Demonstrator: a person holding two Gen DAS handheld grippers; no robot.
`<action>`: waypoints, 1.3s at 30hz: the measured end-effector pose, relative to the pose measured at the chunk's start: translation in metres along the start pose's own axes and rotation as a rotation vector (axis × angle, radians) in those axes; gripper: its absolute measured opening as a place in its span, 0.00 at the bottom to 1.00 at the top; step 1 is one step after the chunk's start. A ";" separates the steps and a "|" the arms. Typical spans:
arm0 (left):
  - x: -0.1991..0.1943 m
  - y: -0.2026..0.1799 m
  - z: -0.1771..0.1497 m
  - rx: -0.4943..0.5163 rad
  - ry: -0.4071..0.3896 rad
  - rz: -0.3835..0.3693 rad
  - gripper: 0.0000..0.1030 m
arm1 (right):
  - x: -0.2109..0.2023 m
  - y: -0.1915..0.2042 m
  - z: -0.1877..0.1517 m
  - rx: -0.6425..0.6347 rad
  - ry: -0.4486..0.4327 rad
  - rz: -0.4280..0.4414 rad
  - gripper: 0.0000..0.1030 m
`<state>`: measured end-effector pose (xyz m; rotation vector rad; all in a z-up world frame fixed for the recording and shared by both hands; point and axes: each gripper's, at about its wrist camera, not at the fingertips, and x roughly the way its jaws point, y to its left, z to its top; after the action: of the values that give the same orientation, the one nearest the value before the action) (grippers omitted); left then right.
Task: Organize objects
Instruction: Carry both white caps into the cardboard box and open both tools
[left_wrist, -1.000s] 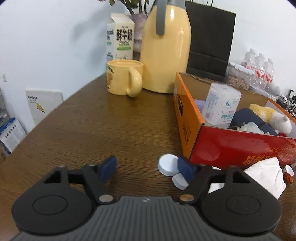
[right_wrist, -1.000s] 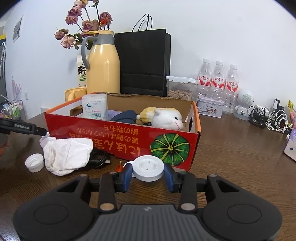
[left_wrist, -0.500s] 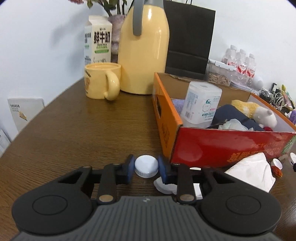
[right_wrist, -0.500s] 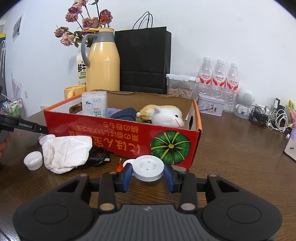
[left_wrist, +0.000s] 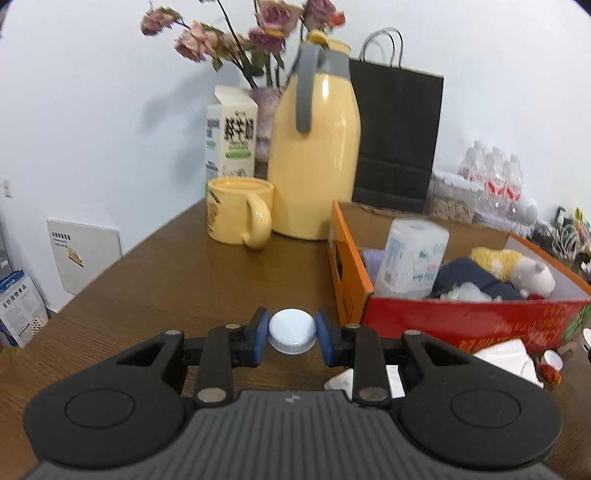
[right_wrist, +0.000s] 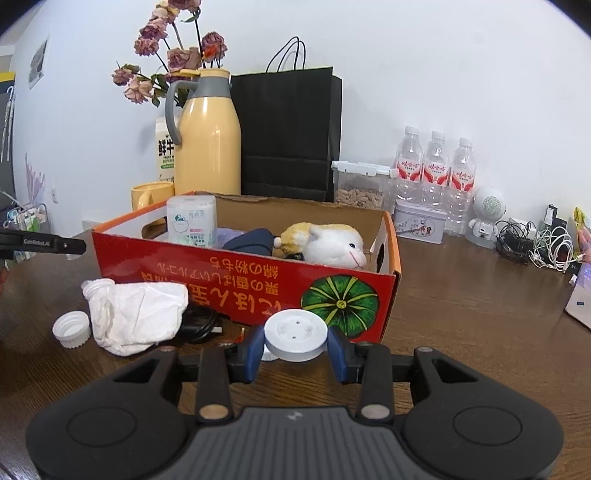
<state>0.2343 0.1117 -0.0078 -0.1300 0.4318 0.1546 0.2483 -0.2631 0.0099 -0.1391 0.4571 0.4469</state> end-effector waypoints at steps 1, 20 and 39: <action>-0.004 0.001 0.002 -0.009 -0.015 0.012 0.28 | -0.002 0.000 0.001 0.001 -0.009 -0.001 0.35; -0.010 -0.087 0.058 0.029 -0.129 -0.136 0.28 | 0.018 0.023 0.081 -0.056 -0.138 0.044 0.35; 0.042 -0.129 0.047 0.046 -0.048 -0.058 0.28 | 0.087 0.019 0.078 0.042 -0.060 -0.011 0.35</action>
<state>0.3141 -0.0018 0.0286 -0.0933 0.3830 0.0909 0.3404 -0.1952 0.0393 -0.0870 0.4066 0.4288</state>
